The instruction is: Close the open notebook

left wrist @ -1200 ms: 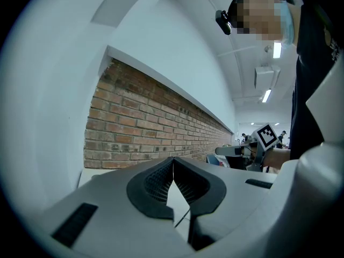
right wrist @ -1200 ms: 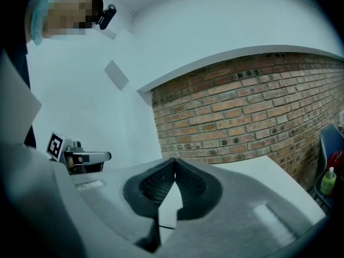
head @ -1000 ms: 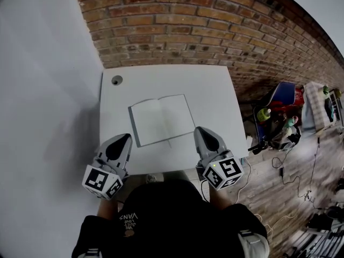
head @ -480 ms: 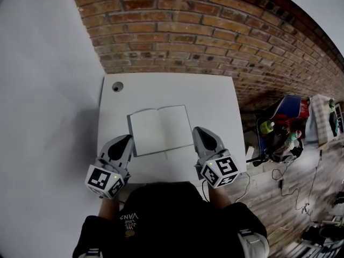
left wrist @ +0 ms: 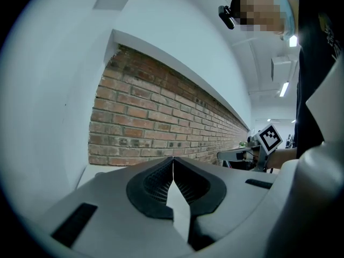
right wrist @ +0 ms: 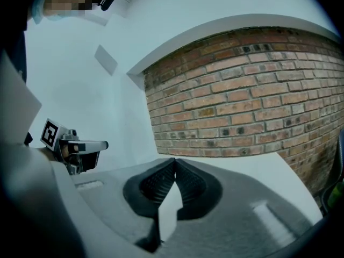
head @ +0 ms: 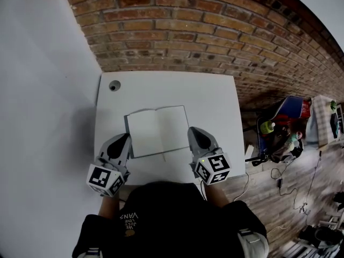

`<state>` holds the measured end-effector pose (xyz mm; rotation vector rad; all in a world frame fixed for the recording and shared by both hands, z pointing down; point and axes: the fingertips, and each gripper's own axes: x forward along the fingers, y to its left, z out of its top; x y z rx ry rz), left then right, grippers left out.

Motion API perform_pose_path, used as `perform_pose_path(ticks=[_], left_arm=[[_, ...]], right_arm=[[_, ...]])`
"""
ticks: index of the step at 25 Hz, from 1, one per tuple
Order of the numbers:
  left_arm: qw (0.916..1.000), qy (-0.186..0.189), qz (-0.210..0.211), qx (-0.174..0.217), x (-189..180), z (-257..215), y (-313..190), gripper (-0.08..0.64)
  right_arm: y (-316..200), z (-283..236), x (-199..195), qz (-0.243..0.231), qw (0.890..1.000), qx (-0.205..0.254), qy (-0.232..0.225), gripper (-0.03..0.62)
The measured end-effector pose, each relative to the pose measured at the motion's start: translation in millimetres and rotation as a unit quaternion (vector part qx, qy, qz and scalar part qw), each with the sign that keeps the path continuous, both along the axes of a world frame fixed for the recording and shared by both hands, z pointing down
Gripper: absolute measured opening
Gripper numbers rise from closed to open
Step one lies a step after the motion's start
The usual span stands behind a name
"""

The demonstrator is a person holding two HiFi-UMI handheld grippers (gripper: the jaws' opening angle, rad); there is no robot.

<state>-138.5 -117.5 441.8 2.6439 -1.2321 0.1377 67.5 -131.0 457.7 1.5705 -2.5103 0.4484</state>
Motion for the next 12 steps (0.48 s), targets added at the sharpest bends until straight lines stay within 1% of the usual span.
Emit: perform_pose_path(ticks=[8,12], left_arm=[[0.9996,0.006,-0.015,-0.024,3,23,-18,0.011],[0.9992,-0.003,-0.025,-0.030,2,34,-22,0.011]], right_arm=[[-14,19,0,-0.002,1.000,-0.018,0.010,-0.002],[-21,28,6,0.001,1.000,-0.024,0.016,-0.002]])
